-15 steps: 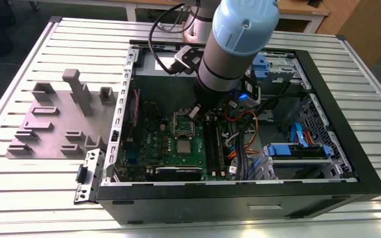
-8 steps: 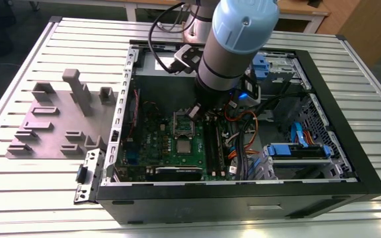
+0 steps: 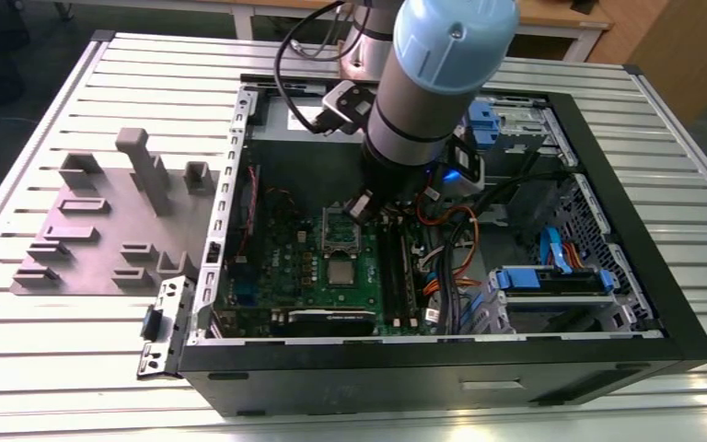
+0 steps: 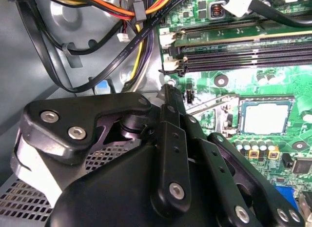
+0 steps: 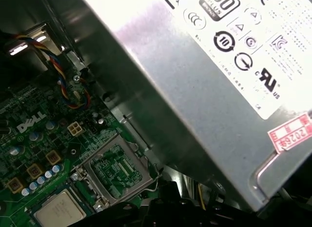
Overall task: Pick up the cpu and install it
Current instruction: 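Close the cpu cover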
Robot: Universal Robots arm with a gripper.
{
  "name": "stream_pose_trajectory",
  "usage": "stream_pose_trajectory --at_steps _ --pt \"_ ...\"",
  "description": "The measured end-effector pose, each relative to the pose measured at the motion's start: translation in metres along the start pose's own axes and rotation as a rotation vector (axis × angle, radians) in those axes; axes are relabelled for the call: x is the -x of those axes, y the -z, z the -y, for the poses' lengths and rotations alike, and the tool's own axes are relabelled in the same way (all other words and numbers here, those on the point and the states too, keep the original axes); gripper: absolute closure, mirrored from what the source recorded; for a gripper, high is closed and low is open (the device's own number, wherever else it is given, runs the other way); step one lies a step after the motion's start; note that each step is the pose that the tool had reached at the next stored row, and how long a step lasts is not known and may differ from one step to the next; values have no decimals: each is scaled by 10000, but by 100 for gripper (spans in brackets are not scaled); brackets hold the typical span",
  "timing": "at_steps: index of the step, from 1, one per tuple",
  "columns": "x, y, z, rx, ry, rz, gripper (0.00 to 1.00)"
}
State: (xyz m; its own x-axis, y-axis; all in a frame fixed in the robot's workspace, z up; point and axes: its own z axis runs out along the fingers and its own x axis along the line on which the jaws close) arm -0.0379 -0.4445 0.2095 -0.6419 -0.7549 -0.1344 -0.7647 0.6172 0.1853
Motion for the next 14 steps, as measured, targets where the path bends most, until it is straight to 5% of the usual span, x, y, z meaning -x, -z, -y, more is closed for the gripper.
stream_pose_trajectory --at_steps 14 --pt "3 77 -24 -55 -5 -65 89"
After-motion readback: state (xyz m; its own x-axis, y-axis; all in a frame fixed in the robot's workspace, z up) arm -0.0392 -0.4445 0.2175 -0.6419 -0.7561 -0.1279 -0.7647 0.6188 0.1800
